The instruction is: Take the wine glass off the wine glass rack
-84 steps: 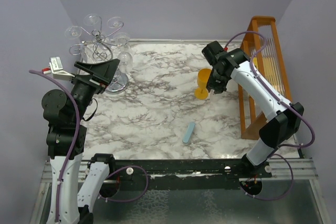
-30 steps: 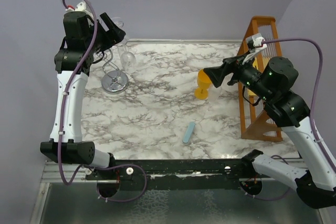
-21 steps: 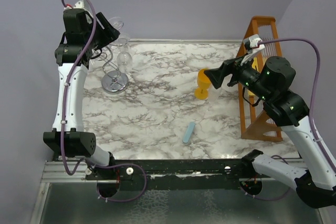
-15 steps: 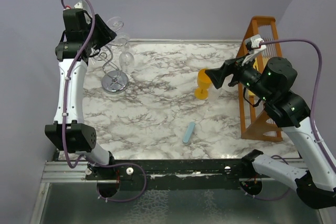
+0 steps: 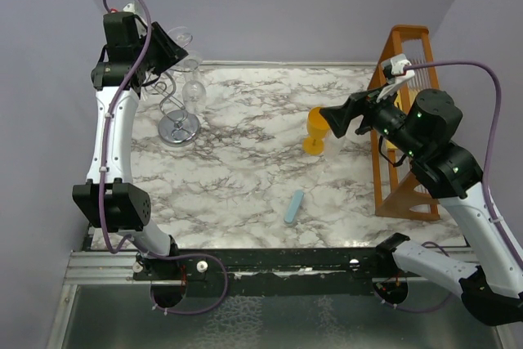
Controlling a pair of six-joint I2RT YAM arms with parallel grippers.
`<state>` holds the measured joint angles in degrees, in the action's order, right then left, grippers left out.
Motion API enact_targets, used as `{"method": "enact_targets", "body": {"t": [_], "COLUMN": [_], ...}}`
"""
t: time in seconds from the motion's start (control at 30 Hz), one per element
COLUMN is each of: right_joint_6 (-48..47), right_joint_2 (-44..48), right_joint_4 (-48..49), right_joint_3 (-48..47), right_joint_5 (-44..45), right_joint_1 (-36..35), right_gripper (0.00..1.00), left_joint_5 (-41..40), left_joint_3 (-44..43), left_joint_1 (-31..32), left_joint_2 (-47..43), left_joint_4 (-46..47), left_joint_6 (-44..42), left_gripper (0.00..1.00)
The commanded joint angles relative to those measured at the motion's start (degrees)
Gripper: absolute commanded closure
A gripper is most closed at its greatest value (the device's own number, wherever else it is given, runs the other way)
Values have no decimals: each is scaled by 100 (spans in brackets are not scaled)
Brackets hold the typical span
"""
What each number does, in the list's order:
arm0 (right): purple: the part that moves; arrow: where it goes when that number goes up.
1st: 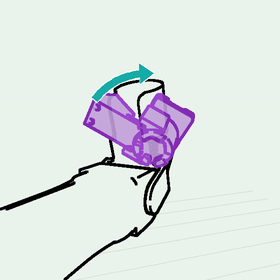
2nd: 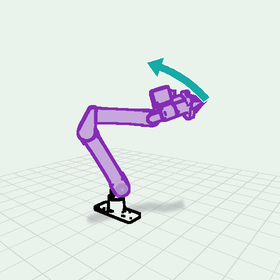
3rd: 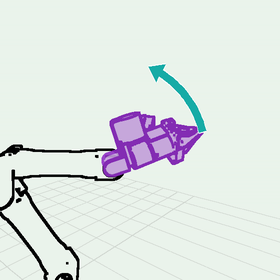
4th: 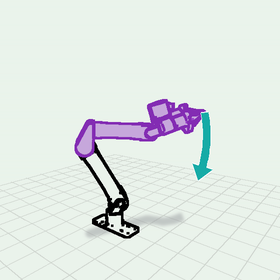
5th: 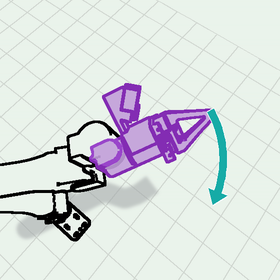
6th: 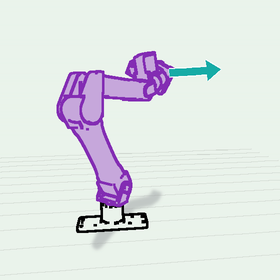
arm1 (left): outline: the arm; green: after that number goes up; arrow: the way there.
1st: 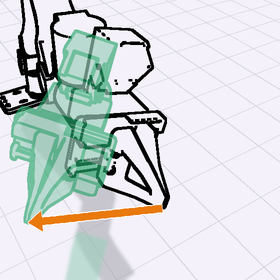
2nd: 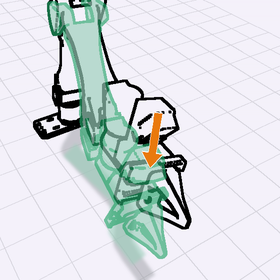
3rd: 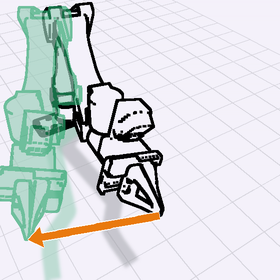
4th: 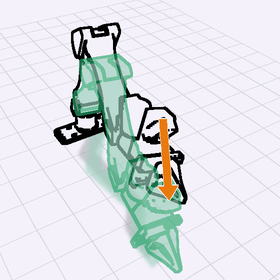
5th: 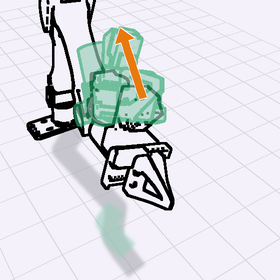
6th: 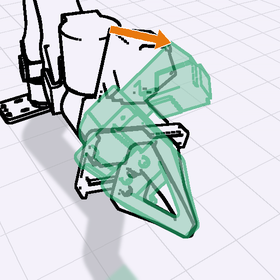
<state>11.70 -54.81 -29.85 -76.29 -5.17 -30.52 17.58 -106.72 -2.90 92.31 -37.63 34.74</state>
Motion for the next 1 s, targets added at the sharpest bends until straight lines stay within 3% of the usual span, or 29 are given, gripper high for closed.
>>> {"method": "enact_targets", "body": {"t": [0.0, 0.5, 0.97], "right_joint_6": [-39, 15, 29], "right_joint_2": [113, 207, 277], "right_joint_4": [146, 171, 157], "right_joint_3": [35, 87, 103], "right_joint_5": [154, 224, 288], "right_joint_1": [3, 3, 4], "right_gripper": [0, 0, 0], "left_joint_5": [192, 419, 387], "left_joint_3": [-216, 160, 222], "left_joint_1": [-9, -9, -9], "left_joint_2": [78, -42, -150], "left_joint_4": [49, 224, 408], "left_joint_6": [89, 267, 439], "left_gripper": [58, 64, 81]}}
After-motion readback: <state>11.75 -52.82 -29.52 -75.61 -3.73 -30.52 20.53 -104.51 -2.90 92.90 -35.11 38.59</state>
